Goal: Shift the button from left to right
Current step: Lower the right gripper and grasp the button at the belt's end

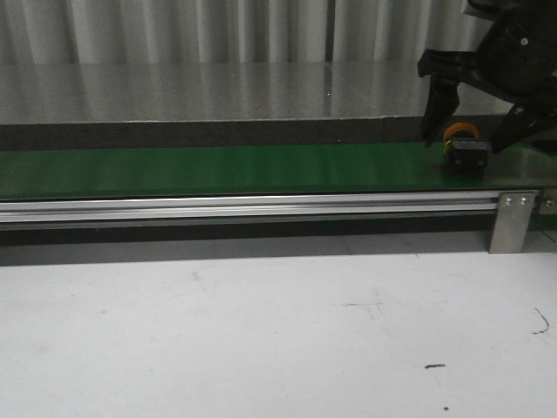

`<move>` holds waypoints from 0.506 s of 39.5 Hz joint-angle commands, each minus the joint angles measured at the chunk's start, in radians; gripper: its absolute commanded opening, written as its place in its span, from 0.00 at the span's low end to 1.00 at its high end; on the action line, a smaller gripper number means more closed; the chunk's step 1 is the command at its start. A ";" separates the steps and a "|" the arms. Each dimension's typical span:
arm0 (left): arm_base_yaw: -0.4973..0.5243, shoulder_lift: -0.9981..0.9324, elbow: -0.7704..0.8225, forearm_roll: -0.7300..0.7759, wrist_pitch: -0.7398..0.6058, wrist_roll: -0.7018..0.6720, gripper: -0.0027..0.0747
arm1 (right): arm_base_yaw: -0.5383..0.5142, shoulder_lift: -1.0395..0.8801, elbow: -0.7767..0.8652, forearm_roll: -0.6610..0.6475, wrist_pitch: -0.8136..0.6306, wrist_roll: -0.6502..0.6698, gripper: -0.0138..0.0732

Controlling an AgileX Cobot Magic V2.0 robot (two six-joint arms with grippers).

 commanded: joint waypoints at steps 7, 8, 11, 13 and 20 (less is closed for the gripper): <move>-0.002 0.011 -0.026 -0.013 -0.083 -0.007 0.01 | -0.005 -0.026 -0.036 0.009 -0.037 -0.002 0.46; -0.002 0.011 -0.026 -0.013 -0.083 -0.007 0.01 | -0.006 -0.029 -0.036 0.009 -0.037 -0.002 0.43; -0.002 0.011 -0.026 -0.013 -0.083 -0.007 0.01 | -0.006 -0.037 -0.036 0.004 -0.037 -0.002 0.37; -0.002 0.011 -0.026 -0.013 -0.083 -0.007 0.01 | -0.006 -0.048 -0.037 -0.007 -0.037 -0.002 0.36; -0.002 0.011 -0.026 -0.013 -0.083 -0.007 0.01 | -0.036 -0.108 -0.049 -0.083 -0.021 -0.002 0.37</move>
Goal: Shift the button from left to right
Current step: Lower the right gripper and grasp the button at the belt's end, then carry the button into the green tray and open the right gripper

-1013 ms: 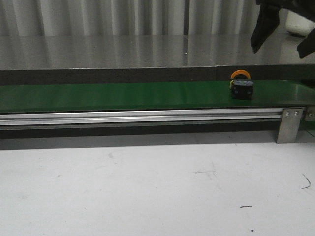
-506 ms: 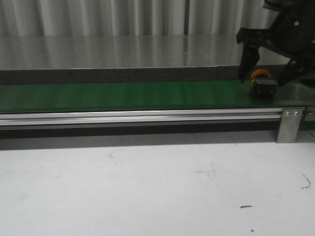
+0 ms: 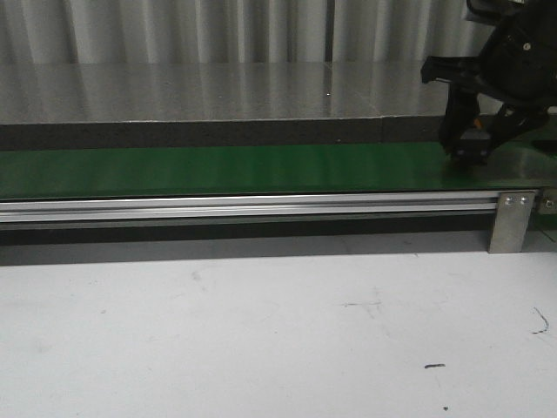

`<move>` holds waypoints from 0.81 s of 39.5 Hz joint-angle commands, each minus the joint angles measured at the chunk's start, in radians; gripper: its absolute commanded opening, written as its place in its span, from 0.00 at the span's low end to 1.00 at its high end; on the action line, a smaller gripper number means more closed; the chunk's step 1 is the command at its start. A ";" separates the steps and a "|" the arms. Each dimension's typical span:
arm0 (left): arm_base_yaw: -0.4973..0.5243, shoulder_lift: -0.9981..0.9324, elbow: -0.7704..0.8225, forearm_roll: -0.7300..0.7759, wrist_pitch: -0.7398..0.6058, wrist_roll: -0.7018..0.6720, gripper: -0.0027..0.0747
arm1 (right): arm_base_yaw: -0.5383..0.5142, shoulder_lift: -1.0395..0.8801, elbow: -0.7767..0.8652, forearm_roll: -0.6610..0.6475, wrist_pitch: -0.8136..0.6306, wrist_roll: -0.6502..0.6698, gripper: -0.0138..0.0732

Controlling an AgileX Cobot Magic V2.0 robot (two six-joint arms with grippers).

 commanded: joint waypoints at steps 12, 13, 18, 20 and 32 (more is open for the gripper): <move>-0.002 0.011 -0.026 -0.013 -0.083 -0.007 0.01 | -0.235 -0.149 -0.044 -0.226 0.003 -0.002 0.37; -0.002 0.011 -0.026 -0.013 -0.083 -0.007 0.01 | -0.258 -0.145 -0.044 -0.226 0.003 -0.002 0.37; -0.002 0.011 -0.026 -0.013 -0.083 -0.007 0.01 | -0.333 -0.112 -0.044 -0.226 -0.003 -0.002 0.37; -0.002 0.011 -0.026 -0.013 -0.083 -0.007 0.01 | -0.358 -0.084 -0.044 -0.226 -0.014 -0.002 0.37; -0.002 0.011 -0.026 -0.013 -0.083 -0.007 0.01 | -0.432 0.072 -0.044 -0.226 -0.039 -0.002 0.39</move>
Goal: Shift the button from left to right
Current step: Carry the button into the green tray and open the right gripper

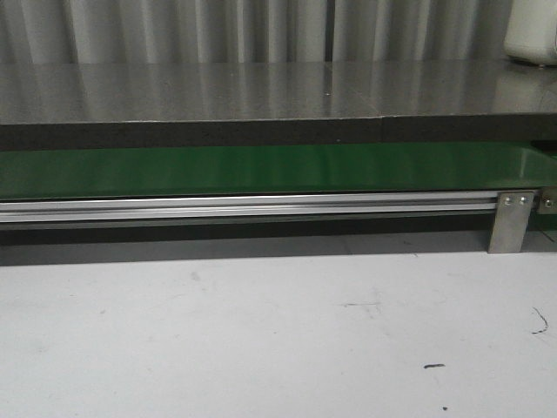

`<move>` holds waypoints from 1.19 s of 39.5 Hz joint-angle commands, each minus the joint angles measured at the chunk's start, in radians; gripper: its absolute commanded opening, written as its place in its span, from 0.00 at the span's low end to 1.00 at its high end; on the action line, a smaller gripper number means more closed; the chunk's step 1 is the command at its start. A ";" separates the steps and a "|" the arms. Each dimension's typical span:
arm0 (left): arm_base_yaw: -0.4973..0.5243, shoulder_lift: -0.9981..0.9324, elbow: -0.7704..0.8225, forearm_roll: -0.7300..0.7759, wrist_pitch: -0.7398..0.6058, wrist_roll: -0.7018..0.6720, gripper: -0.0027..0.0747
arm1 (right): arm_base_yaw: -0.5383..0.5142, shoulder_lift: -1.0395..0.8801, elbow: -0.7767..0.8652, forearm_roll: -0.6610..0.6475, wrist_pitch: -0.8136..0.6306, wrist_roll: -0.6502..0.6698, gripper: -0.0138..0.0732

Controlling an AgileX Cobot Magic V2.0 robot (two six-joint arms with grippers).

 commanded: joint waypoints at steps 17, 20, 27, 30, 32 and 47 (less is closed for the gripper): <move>-0.002 0.011 -0.026 -0.013 -0.083 -0.007 0.01 | -0.001 -0.060 -0.099 -0.021 0.022 -0.002 0.83; -0.002 0.011 -0.026 -0.013 -0.083 -0.007 0.01 | 0.019 -0.097 -0.134 -0.021 0.054 -0.002 0.83; -0.002 0.011 -0.026 -0.013 -0.083 -0.007 0.01 | 0.134 -0.191 -0.189 -0.021 0.095 -0.021 0.63; -0.002 0.011 -0.026 -0.013 -0.083 -0.007 0.01 | 0.190 -0.233 -0.198 -0.021 0.095 -0.055 0.46; -0.002 0.011 -0.026 -0.013 -0.083 -0.007 0.01 | 0.230 -0.259 -0.199 -0.021 0.095 -0.075 0.36; -0.002 0.011 -0.026 -0.013 -0.083 -0.007 0.01 | 0.418 -0.520 -0.033 -0.010 0.061 -0.104 0.08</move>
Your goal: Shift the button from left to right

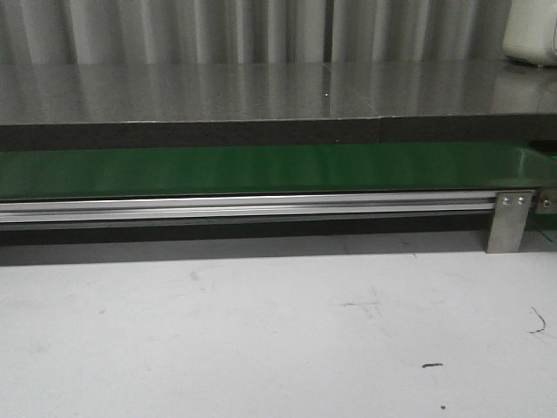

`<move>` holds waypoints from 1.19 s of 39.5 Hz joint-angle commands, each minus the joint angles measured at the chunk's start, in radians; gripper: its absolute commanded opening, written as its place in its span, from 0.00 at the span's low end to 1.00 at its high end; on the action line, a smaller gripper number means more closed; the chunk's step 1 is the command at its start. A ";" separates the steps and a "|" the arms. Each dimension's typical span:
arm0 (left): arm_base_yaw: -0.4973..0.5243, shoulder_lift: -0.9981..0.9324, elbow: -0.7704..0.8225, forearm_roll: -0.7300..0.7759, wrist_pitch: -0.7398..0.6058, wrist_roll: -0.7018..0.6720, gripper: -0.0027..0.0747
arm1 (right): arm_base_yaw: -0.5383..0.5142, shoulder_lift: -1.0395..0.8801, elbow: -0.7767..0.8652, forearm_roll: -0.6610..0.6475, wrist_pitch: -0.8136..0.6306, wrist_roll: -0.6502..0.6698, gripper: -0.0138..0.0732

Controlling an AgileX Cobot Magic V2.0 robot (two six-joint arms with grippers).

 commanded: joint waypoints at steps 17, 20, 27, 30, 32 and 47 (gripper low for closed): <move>-0.002 0.011 -0.026 -0.013 -0.083 -0.007 0.01 | 0.104 -0.764 0.821 0.009 -0.485 -0.013 0.08; -0.002 0.011 -0.026 -0.013 -0.083 -0.007 0.01 | 0.104 -0.911 0.918 0.009 -0.486 -0.013 0.08; -0.002 0.011 -0.026 -0.013 -0.083 -0.007 0.01 | 0.104 -1.256 1.083 0.009 -0.485 -0.013 0.08; -0.002 0.011 -0.026 -0.013 -0.083 -0.007 0.01 | 0.104 -1.373 1.128 0.009 -0.482 -0.013 0.08; -0.002 0.011 -0.026 -0.013 -0.083 -0.007 0.01 | 0.104 -1.450 1.152 0.009 -0.479 -0.013 0.08; -0.002 0.011 -0.026 -0.013 -0.083 -0.007 0.01 | 0.104 -1.543 1.175 0.009 -0.480 -0.013 0.08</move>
